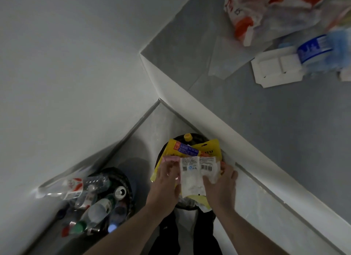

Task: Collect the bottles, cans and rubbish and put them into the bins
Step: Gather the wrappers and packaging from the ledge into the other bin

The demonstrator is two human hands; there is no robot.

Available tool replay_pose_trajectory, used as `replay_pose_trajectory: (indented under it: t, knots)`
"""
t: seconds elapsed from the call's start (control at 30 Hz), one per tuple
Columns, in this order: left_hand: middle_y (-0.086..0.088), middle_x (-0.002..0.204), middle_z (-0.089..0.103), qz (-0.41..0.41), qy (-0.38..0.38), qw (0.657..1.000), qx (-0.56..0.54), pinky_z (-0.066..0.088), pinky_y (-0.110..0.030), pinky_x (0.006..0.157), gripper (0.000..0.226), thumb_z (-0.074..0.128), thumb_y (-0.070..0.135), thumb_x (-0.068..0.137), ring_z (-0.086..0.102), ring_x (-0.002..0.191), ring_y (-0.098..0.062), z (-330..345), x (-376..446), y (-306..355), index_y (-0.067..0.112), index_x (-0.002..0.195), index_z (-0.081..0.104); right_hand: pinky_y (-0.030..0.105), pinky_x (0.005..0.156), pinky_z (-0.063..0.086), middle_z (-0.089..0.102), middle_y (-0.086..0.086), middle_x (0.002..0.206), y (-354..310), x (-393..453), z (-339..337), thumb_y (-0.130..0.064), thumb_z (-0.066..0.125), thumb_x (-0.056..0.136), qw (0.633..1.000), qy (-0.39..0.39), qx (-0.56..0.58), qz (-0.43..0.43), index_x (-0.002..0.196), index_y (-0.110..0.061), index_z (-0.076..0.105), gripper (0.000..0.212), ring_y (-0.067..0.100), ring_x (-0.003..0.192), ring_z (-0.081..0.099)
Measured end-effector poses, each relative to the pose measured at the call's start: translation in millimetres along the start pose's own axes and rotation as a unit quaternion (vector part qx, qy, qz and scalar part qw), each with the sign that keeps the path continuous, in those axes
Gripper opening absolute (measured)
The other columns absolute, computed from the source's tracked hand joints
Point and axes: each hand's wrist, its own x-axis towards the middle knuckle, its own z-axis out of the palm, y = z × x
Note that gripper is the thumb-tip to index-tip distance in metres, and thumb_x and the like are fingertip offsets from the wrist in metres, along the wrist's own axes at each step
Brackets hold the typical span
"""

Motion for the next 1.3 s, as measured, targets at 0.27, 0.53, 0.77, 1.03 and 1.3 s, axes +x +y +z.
replay_pose_trajectory:
  t: [0.27,0.53,0.77,1.03,1.3]
  knots:
    - [0.003,0.147,0.033,0.134,-0.067,0.969,0.194,0.035,-0.045,0.116,0.058,0.06,0.043,0.083,0.029,0.136,-0.024,9.2,4.8,-2.7,0.039,0.138,0.044,0.037,0.078,0.046,0.052,0.006,0.129,-3.7,9.9,15.6,-0.026,0.078,0.086,0.998,-0.028,-0.009,0.052,0.126,-0.022,0.038,0.057,0.033,0.109,0.061]
    - [0.002,0.163,0.001,0.067,-0.174,0.951,0.246,0.01,-0.053,0.125,0.084,0.057,0.043,0.09,0.0,0.151,-0.03,7.6,25.6,-6.0,0.038,0.159,0.008,0.032,0.08,0.051,0.038,-0.003,0.134,-3.1,1.1,6.1,-0.028,0.083,0.078,0.997,-0.021,0.024,-0.07,0.135,-0.029,0.034,0.075,0.02,0.11,0.054]
    - [0.0,0.166,-0.005,0.051,-0.208,0.936,0.281,0.002,-0.056,0.125,0.09,0.059,0.044,0.091,-0.008,0.153,-0.036,15.6,37.9,-6.5,0.038,0.159,0.001,0.027,0.091,0.053,0.038,-0.011,0.132,20.1,8.3,7.3,-0.029,0.066,0.096,0.952,-0.17,-0.168,-0.194,0.129,-0.032,0.056,0.035,0.015,0.126,0.044]
    - [-0.004,0.166,-0.006,0.048,-0.271,0.893,0.355,0.008,-0.05,0.125,0.097,0.063,0.033,0.085,0.004,0.152,-0.036,34.0,63.5,-26.6,0.034,0.16,0.002,0.032,0.114,0.039,0.025,-0.007,0.16,27.1,34.8,41.3,-0.03,0.06,0.096,0.923,-0.254,-0.211,-0.196,0.149,-0.034,0.042,0.055,0.022,0.144,0.03]
    - [-0.004,0.165,-0.003,0.009,-0.319,0.861,0.396,0.017,-0.048,0.122,0.104,0.07,0.027,0.083,0.01,0.149,-0.035,70.9,73.7,-37.5,0.03,0.161,0.002,0.044,0.114,0.039,0.019,-0.001,0.16,42.7,51.5,73.7,-0.031,0.063,0.089,0.879,-0.324,-0.293,-0.191,0.152,-0.034,0.036,0.069,0.032,0.143,0.023]
